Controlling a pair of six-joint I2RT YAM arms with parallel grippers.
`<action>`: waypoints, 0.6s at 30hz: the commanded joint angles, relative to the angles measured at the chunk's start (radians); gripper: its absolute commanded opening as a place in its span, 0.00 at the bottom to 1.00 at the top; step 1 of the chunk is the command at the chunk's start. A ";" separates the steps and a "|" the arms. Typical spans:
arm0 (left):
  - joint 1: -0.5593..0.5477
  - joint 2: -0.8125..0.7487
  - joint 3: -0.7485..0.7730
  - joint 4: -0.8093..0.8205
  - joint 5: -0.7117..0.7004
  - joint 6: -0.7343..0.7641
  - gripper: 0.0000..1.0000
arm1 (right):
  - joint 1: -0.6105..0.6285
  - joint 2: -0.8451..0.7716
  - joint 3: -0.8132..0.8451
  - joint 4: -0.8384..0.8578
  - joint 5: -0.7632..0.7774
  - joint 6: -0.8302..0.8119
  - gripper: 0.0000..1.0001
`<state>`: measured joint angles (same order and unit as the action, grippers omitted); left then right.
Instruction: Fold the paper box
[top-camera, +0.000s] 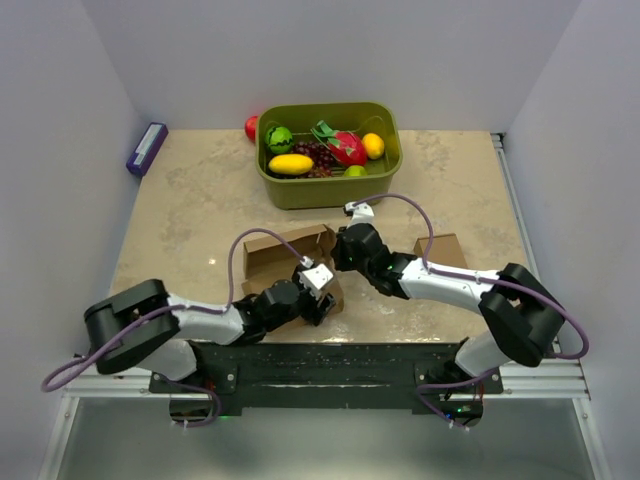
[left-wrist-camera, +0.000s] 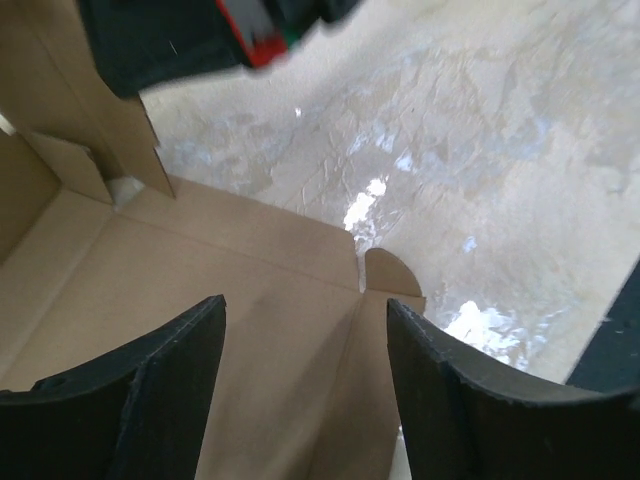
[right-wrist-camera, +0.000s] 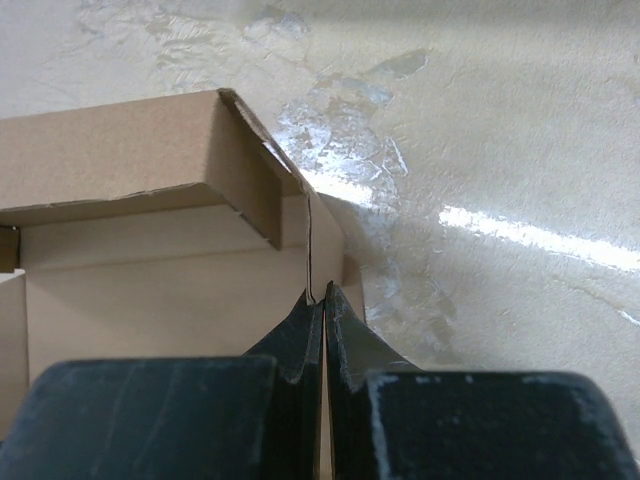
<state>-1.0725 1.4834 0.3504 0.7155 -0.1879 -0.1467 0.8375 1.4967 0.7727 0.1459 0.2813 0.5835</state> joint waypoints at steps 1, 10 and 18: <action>-0.006 -0.158 0.050 -0.164 -0.030 0.009 0.71 | 0.008 0.014 -0.007 -0.034 0.030 0.001 0.00; 0.009 -0.468 0.153 -0.493 -0.189 0.032 0.77 | 0.008 0.013 -0.007 -0.032 0.029 -0.002 0.00; 0.230 -0.467 0.357 -0.564 -0.116 0.111 0.79 | 0.006 0.016 -0.009 -0.031 0.018 -0.002 0.00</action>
<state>-0.9333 0.9783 0.5964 0.1890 -0.3233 -0.0971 0.8391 1.4979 0.7727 0.1448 0.2958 0.5831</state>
